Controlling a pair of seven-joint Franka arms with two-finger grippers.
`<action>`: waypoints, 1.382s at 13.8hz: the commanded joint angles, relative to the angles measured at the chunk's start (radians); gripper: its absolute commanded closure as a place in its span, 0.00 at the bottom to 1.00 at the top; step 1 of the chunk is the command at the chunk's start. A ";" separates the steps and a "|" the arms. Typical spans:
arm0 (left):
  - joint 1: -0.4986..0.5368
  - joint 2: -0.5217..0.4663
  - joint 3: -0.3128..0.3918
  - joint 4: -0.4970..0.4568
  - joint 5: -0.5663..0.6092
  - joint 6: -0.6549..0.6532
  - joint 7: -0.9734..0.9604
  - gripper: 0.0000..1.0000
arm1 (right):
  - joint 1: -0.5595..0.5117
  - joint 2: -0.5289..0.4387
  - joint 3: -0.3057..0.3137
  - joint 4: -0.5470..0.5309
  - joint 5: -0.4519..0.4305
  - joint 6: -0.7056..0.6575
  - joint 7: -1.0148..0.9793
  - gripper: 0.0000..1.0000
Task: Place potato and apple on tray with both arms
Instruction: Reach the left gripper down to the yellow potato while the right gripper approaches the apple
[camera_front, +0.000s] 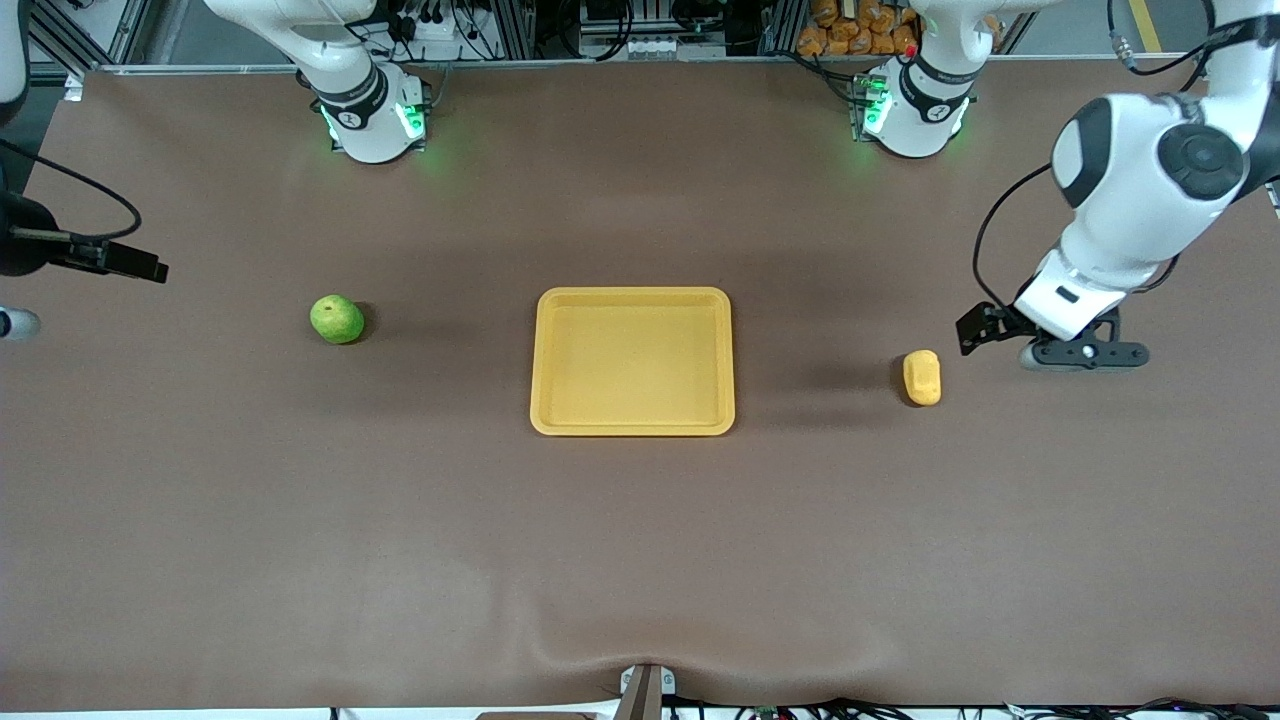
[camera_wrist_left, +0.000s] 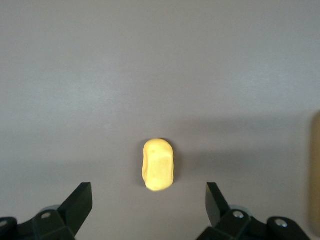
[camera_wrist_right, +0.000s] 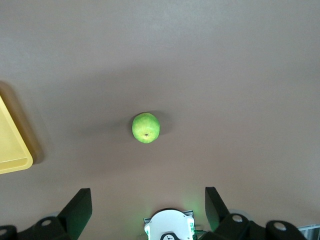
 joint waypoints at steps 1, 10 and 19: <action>0.000 0.068 -0.003 -0.028 0.023 0.126 -0.007 0.00 | -0.036 0.033 0.018 0.014 -0.015 -0.004 -0.015 0.00; 0.006 0.252 0.000 -0.036 0.025 0.193 -0.007 0.00 | -0.033 0.123 0.020 -0.001 -0.008 0.031 -0.011 0.00; 0.021 0.355 0.009 -0.028 0.025 0.250 -0.008 0.16 | -0.033 0.091 0.021 -0.281 0.008 0.249 -0.011 0.00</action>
